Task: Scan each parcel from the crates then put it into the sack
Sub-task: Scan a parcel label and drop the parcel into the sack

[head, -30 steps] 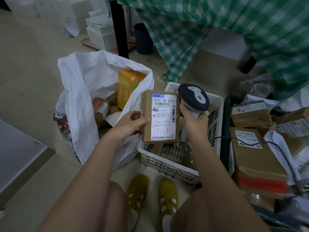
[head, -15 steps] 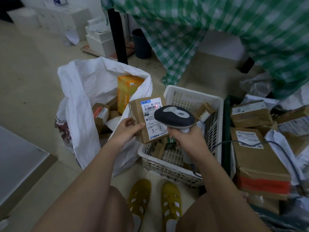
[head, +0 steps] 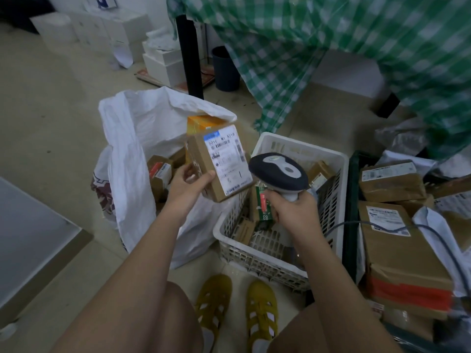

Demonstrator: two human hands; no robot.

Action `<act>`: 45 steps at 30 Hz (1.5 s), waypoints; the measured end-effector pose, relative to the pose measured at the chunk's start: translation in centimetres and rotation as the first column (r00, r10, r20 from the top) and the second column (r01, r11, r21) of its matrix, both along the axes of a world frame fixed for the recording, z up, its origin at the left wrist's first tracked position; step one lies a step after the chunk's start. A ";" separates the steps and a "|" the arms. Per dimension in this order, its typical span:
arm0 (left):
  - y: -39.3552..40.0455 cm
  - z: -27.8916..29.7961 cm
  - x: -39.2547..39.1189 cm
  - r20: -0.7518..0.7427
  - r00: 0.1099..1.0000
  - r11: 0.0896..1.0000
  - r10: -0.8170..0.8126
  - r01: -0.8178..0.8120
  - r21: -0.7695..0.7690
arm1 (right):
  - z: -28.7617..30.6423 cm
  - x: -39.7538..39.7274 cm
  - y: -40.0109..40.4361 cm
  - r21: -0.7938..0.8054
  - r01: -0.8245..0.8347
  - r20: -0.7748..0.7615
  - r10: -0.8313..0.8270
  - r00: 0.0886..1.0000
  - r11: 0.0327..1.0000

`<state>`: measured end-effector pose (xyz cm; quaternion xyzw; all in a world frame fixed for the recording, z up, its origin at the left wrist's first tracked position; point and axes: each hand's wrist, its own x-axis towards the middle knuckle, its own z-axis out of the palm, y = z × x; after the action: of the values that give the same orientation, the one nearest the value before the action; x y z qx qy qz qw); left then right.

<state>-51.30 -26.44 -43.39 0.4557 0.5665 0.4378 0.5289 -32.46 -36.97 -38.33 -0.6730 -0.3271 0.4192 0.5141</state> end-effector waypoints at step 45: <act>8.0 -23.5 22.9 -0.719 0.441 0.844 -0.537 0.291 -0.451 | -14.9 12.8 12.1 -0.244 0.215 0.057 -0.207 0.977 0.946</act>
<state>-28.36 -18.42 -66.92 0.6572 0.6674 -0.0507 0.3465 -19.68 -24.89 -53.19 -0.7696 -0.2060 0.3891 0.4625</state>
